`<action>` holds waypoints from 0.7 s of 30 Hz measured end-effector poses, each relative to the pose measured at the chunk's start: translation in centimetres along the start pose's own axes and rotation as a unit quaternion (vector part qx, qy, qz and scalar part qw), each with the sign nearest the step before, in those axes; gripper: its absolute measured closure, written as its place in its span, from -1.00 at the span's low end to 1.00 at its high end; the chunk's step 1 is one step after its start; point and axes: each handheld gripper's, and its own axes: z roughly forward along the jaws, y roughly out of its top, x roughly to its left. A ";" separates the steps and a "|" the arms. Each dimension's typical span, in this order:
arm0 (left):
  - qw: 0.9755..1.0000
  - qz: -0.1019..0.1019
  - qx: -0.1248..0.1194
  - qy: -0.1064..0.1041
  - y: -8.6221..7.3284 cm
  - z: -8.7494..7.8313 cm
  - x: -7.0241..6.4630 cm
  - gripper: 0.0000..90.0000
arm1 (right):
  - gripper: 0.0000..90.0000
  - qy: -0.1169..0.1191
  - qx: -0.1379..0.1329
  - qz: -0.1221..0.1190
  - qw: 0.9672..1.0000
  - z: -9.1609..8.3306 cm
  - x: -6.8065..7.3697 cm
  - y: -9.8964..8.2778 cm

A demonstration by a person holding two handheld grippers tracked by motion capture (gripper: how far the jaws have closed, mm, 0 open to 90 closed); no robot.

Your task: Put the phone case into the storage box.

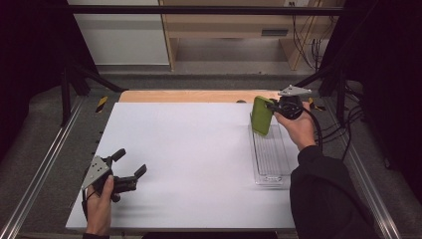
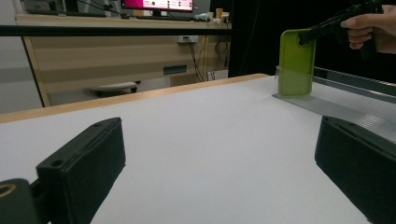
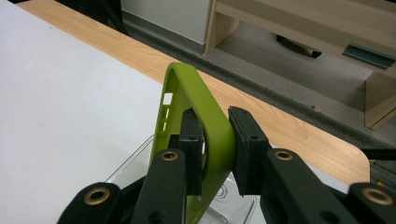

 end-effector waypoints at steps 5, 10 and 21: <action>1.000 0.003 0.001 0.000 0.0 0.0 -0.1 -0.97 | 0.68 -0.006 0.003 -0.004 1.000 0.1 0.0 0.0; 1.000 0.003 0.002 0.001 0.0 0.0 -0.1 -0.97 | 0.67 -0.012 0.001 -0.004 1.000 0.2 0.1 0.0; 1.000 0.002 0.001 0.007 0.0 -0.2 0.0 -0.97 | 0.64 -0.033 -0.007 -0.011 0.999 0.6 0.4 -0.1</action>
